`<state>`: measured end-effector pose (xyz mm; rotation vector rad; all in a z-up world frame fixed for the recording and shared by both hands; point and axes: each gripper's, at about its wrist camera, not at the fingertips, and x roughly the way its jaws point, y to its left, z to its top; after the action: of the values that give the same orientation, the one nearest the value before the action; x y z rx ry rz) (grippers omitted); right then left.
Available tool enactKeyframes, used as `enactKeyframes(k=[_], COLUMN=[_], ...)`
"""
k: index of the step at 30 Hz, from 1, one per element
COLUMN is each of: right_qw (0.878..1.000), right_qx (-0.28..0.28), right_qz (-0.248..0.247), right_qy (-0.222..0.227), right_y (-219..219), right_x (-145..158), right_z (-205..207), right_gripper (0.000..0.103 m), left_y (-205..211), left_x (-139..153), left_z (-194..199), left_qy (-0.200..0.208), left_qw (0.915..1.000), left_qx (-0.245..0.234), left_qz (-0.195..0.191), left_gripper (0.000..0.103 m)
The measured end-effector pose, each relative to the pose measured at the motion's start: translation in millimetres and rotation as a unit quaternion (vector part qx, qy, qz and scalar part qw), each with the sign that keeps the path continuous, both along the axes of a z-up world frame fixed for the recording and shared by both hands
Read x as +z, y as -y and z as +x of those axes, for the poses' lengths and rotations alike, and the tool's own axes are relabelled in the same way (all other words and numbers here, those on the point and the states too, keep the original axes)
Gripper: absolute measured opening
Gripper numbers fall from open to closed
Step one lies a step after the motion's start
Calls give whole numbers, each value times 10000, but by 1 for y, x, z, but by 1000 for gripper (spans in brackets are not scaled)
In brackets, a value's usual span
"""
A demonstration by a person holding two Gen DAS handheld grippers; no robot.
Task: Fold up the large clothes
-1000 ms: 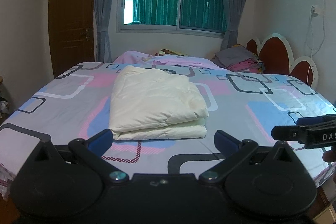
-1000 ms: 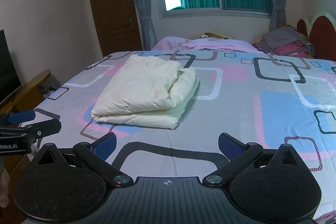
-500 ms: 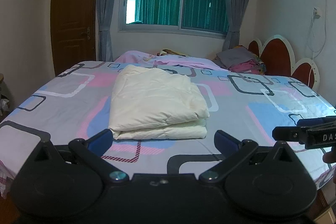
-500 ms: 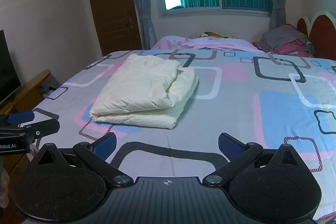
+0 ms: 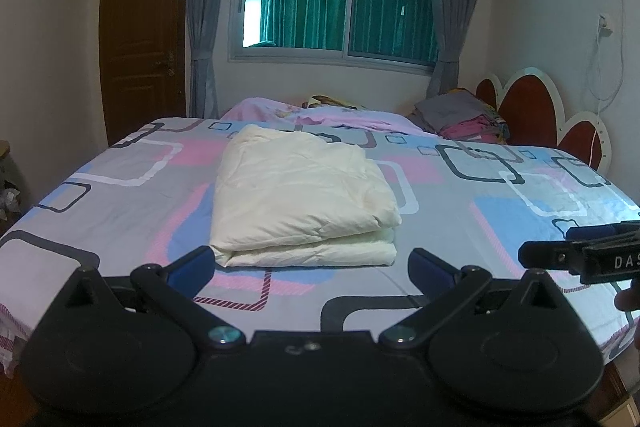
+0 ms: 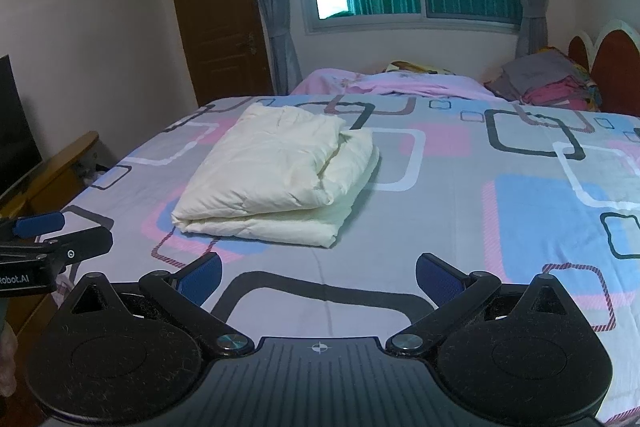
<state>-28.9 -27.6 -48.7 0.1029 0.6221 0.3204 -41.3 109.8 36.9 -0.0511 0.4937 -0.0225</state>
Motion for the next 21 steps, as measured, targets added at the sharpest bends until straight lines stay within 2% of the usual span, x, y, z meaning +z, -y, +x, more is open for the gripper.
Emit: enactKeyframes(k=[21], right_qw=[10000], right_qx=[23], right_qz=[-39], right_qy=[8], right_y=[0], right_x=[0], right_z=[1], right_gripper=[102], left_y=[-1], left_x=[0], left_z=[0], left_qy=[16], left_qw=[10000], left_qx=[5], left_qz=[13], left_gripper=[102])
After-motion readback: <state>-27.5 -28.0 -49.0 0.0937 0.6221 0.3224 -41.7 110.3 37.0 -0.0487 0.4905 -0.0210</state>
